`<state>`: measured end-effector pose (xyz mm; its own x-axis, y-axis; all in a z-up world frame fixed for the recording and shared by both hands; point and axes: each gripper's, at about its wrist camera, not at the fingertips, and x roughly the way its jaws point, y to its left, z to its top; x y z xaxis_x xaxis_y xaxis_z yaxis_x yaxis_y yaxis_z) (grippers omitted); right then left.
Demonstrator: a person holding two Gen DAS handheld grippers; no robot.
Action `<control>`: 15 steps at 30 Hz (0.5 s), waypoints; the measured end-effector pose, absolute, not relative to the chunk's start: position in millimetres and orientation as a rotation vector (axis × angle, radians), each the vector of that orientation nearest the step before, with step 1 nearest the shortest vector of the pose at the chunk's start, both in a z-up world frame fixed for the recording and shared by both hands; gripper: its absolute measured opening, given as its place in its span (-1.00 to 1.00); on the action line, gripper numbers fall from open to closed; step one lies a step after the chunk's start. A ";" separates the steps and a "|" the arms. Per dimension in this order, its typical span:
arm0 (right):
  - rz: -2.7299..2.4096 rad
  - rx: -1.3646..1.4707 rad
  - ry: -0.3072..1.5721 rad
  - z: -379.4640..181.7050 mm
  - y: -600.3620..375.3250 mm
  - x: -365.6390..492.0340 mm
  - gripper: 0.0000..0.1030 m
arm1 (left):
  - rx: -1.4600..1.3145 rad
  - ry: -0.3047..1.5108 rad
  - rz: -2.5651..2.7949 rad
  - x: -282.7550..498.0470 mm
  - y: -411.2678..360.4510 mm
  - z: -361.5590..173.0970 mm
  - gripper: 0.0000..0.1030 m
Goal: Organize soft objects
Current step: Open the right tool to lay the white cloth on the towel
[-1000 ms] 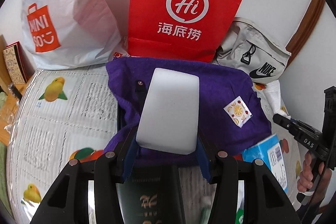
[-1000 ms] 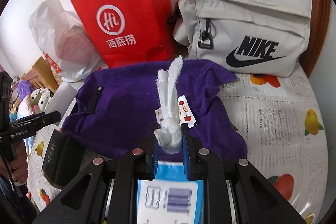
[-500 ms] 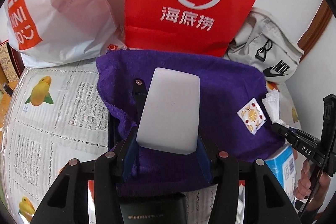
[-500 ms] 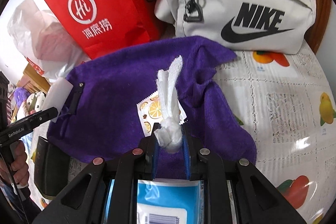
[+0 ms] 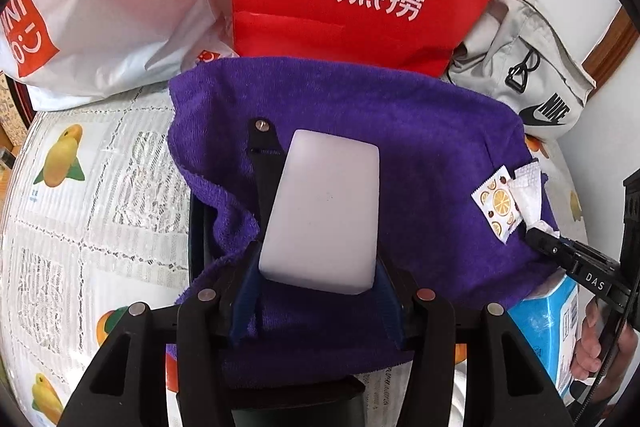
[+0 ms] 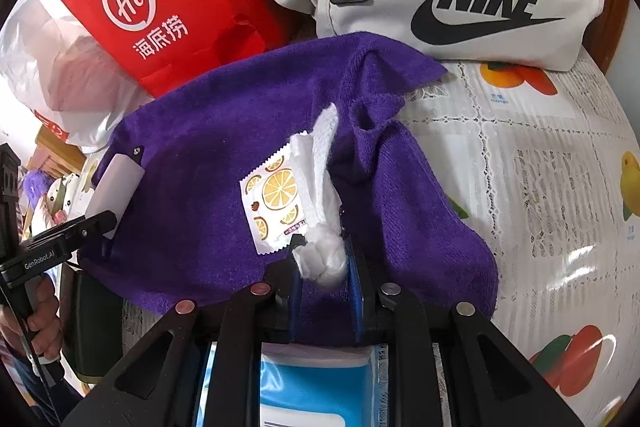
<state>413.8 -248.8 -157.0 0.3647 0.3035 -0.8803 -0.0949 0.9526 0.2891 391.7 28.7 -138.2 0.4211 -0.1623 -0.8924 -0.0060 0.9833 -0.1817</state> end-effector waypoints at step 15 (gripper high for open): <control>0.279 0.092 0.996 -113.3 -237.4 384.8 0.27 | -0.142 1.099 -0.081 367.5 31.9 -120.8 0.42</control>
